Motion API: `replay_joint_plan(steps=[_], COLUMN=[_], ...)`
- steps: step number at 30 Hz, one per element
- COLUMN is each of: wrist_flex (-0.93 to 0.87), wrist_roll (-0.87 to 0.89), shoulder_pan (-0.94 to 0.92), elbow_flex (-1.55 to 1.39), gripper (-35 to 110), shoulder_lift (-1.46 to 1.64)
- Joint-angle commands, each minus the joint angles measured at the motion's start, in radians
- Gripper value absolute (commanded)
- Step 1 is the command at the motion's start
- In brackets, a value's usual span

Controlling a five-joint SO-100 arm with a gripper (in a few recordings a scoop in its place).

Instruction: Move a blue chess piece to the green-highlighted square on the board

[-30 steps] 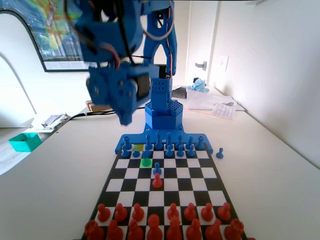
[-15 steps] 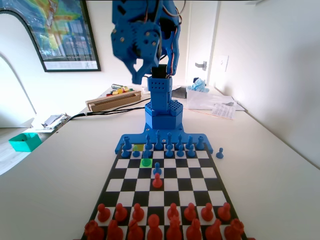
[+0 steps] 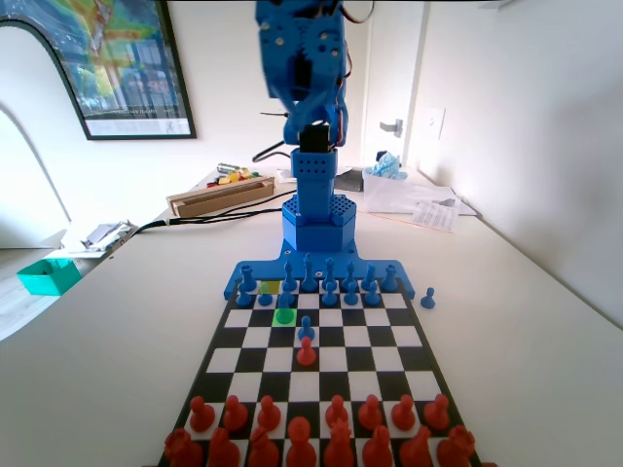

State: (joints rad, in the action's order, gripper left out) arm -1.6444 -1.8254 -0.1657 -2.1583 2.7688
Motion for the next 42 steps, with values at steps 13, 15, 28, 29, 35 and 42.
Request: replay_joint_plan(steps=[13, 15, 28, 29, 35, 42], wrist_flex=[0.064, 0.071, 0.074, 0.074, 0.074, 0.074], wrist_roll=[0.058, 0.058, 0.060, 0.060, 0.060, 0.060], shoulder_pan=[0.126, 0.127, 0.133, 0.133, 0.133, 0.133], elbow_flex=[-0.020, -0.021, -0.021, -0.021, -0.021, -0.021], gripper=[1, 1, 5, 5, 5, 5], shoulder_lift=[0.245, 0.275, 0.287, 0.287, 0.287, 0.287])
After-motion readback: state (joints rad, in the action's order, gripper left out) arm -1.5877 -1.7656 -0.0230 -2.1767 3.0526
